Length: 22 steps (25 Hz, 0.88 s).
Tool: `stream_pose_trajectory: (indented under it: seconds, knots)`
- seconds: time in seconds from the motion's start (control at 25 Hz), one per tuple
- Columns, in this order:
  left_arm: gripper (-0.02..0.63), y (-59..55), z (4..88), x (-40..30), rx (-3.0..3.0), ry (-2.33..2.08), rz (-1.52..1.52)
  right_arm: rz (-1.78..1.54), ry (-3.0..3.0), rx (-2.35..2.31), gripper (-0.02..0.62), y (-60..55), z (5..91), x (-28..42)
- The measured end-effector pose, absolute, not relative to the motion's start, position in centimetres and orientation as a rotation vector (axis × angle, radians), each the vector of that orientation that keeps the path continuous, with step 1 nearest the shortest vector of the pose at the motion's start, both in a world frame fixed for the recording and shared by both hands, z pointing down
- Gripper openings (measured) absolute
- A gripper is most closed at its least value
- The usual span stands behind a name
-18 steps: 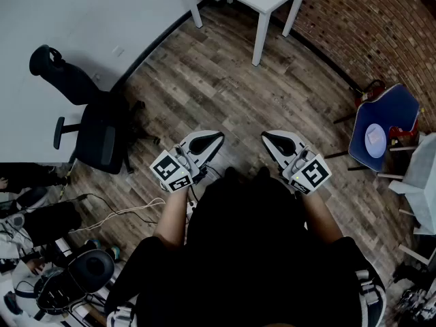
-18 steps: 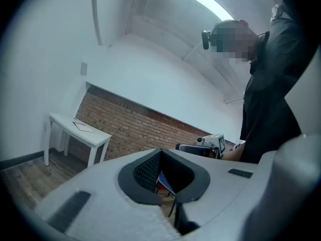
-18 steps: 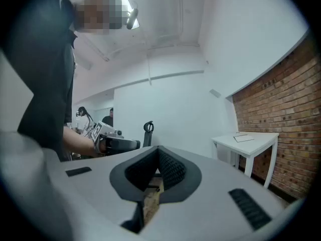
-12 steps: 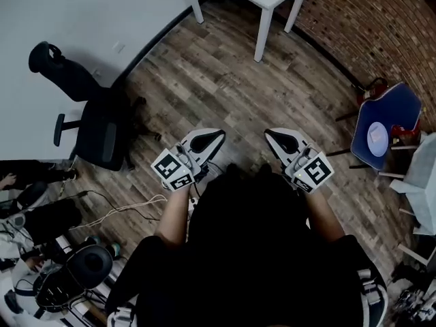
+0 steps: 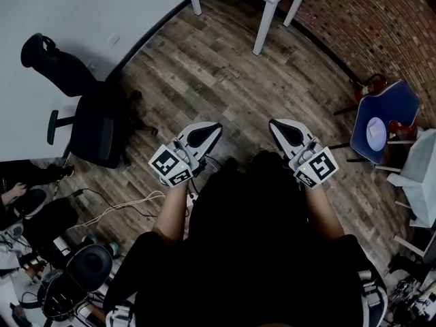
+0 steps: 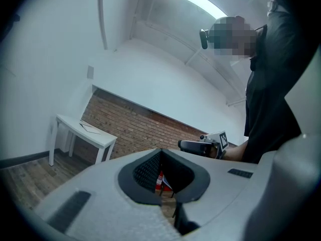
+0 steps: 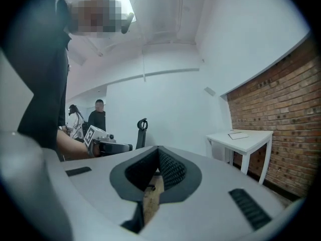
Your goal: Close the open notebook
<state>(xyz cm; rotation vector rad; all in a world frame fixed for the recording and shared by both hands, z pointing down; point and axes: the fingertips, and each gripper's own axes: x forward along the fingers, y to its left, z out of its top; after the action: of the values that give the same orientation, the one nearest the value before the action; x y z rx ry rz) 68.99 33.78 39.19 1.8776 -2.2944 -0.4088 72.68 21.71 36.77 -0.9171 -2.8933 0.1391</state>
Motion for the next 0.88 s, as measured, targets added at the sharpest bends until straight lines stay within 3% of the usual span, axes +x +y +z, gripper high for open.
stream_pose_trajectory:
  seconds: [0.28, 0.88]
  knots:
    - [0.015, 33.1, 40.0, 66.3, 1.872, -2.249, -0.462, 0.182, -2.881, -0.807, -0.002, 17.1, 36.7, 71.1]
    - [0.015, 27.1, 40.1, 52.0, 1.815, -2.244, -0.390, 0.268, -2.876, -0.899, -0.002, 10.7, 37.3, 55.8]
